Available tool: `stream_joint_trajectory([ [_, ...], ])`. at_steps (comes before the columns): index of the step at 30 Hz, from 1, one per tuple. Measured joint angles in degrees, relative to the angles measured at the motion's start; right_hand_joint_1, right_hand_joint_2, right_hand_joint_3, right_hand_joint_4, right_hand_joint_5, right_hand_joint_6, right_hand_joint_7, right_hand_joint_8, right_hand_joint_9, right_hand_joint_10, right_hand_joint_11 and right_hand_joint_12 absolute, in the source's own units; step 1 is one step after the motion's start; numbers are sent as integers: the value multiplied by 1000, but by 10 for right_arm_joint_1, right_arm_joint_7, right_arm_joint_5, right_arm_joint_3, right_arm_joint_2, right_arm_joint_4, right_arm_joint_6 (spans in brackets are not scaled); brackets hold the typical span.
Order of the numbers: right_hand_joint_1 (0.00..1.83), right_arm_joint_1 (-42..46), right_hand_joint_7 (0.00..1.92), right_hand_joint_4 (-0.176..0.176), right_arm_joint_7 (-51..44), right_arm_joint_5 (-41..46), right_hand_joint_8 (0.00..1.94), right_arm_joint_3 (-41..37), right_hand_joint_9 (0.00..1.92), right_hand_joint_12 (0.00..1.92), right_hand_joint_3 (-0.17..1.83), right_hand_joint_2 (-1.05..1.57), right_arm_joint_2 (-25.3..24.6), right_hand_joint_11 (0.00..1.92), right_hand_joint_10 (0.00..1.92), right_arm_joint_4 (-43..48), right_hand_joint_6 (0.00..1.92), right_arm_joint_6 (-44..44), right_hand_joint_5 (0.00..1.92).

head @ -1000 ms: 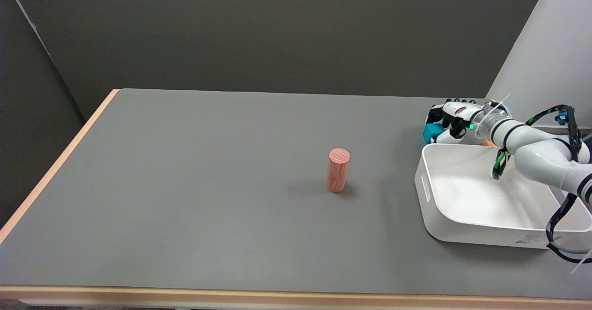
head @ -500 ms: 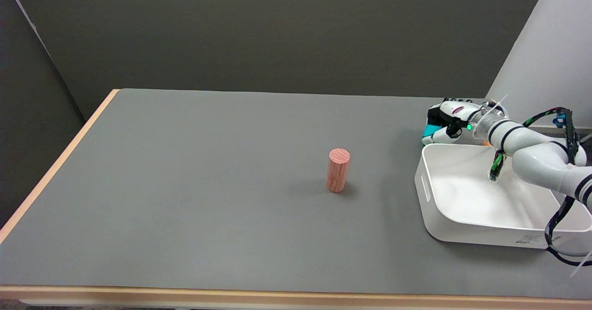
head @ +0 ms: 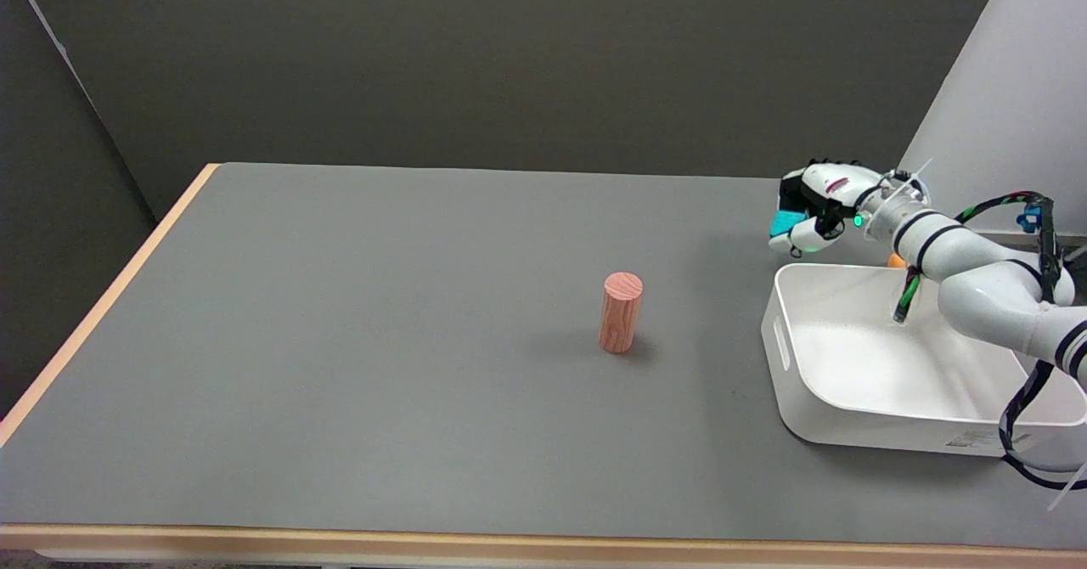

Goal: Pick up the blue cube.

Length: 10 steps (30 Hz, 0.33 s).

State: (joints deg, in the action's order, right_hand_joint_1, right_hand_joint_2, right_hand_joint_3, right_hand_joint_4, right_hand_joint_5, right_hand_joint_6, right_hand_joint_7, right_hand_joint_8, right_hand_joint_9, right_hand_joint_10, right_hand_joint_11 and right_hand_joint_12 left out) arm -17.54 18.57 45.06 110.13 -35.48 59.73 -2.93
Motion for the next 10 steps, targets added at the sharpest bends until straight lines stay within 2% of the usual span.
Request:
stream_joint_trajectory([
  [2, 1196, 1, 864, -146, 0, -3, 1514, -4, 841, 1911, 496, 1010, 0, 517, 1514, 5, 1401, -10, 661],
  [4, 1171, 4, 794, -143, 1, -6, 1610, -9, 865, 1891, 342, 1124, 1, 590, 1512, 11, 1436, -21, 606],
  [8, 1178, 13, 801, -149, 1, -13, 1623, -29, 874, 1920, 398, 1091, 1, 609, 1586, 28, 1419, -47, 623],
  [10, 1190, 21, 811, -165, 1, -17, 1613, -45, 877, 1912, 445, 1058, 2, 603, 1600, 40, 1395, -61, 638],
])
